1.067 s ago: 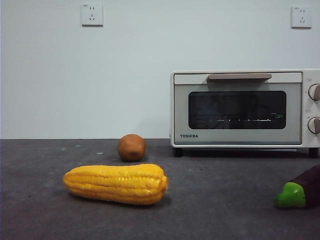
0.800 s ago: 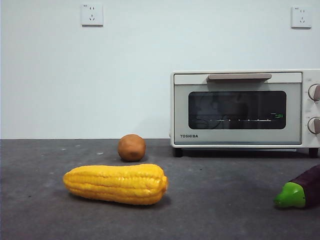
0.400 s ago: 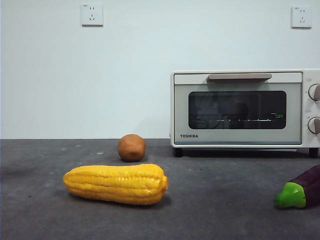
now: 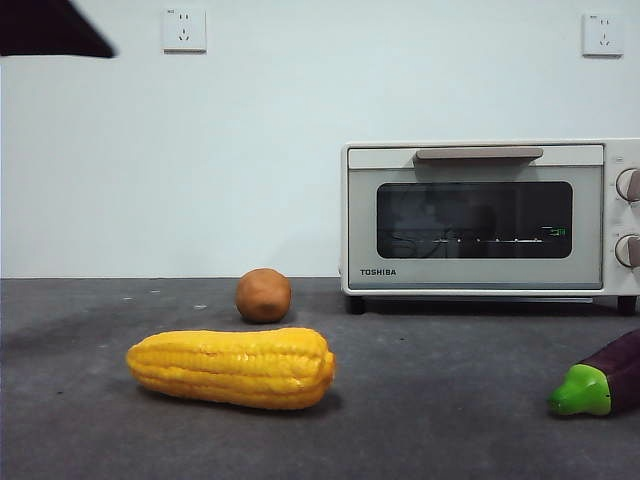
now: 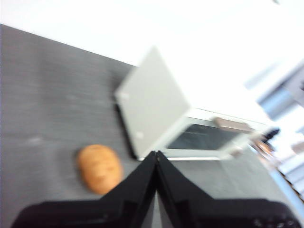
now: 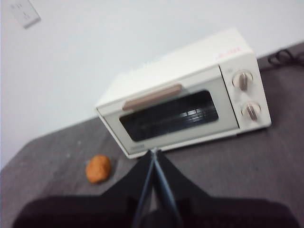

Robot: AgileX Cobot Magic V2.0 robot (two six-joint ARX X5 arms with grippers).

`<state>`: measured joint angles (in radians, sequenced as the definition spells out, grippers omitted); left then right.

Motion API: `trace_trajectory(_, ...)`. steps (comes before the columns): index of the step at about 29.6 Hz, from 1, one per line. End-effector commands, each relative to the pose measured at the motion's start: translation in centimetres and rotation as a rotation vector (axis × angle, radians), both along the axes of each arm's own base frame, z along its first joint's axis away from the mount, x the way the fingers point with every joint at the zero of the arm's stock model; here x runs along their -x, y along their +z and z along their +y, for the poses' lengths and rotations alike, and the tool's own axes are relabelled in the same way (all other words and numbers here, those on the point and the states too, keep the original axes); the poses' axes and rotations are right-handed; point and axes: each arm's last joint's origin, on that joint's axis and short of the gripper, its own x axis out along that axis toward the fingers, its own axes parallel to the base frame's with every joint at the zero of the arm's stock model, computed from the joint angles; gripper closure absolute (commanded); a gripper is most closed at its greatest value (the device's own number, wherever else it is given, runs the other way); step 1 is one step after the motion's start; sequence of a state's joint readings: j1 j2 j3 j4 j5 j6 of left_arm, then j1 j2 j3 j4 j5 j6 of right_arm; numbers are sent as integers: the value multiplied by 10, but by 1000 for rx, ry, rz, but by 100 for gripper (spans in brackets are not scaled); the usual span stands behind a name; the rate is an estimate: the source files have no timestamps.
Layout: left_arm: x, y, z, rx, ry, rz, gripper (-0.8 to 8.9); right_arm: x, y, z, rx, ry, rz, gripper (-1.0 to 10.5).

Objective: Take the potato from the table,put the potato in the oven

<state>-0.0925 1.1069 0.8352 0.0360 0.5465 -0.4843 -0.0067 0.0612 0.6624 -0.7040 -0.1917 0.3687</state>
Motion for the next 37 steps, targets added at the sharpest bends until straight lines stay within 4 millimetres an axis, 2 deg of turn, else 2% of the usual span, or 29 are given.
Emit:
trace_trajectory(1, -21, 7, -16, 21, -121, 24, 818, -2, 6, 0, -6, 2, 48, 945)
trace_trajectory(9, -78, 21, -76, -72, -332, 100, 818, -19, 29, 1, -4, 24, 154, 945)
trace_trajectory(18, -123, 20, -140, -142, -472, 143, 819, -39, 52, 1, -6, 31, 273, 945)
trace_trajectory(25, -155, 20, -185, -148, -535, 107, 819, -59, 72, 1, 77, 71, 385, 945)
trace_trajectory(32, -174, 16, -223, -235, -572, -3, 819, -79, 83, 1, 184, 126, 534, 945)
trace_trajectory(37, -168, 11, -248, -434, -536, -153, 819, -92, 81, 1, 195, 140, 595, 945)
